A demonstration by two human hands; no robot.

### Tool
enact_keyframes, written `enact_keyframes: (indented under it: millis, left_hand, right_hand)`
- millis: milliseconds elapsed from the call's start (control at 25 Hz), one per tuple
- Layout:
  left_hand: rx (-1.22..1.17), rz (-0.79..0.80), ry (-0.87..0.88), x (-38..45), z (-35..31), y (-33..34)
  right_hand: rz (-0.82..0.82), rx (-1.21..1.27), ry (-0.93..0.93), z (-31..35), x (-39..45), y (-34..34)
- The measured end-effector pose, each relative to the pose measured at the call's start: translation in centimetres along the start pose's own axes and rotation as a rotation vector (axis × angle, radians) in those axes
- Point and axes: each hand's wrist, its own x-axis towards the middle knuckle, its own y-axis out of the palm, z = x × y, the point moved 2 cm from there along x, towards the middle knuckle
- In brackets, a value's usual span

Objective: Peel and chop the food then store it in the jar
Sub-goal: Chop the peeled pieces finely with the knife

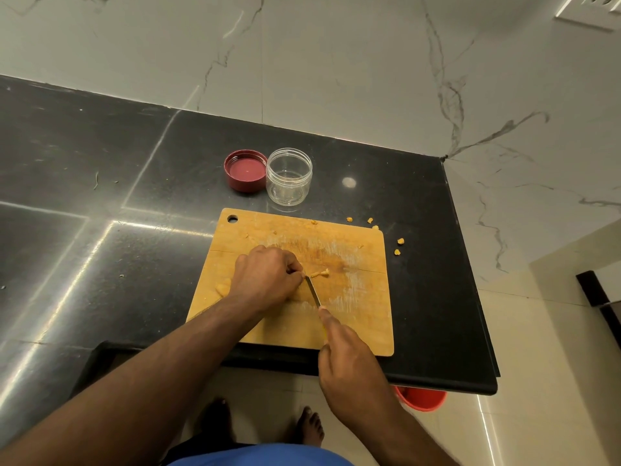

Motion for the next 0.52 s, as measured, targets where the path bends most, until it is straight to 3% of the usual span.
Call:
enact_keyframes:
  millis: [200,520]
  left_hand:
    - [-0.014,0.020,0.006,0.0,0.2,-0.1]
    - [0.019,-0.017,0.021,-0.3,0.1,-0.2]
  right_hand:
    - [-0.089,-0.079,-0.023,-0.6,-0.1,-0.8]
    - [-0.037,-0.009,-0.036,0.6,1.3,-0.2]
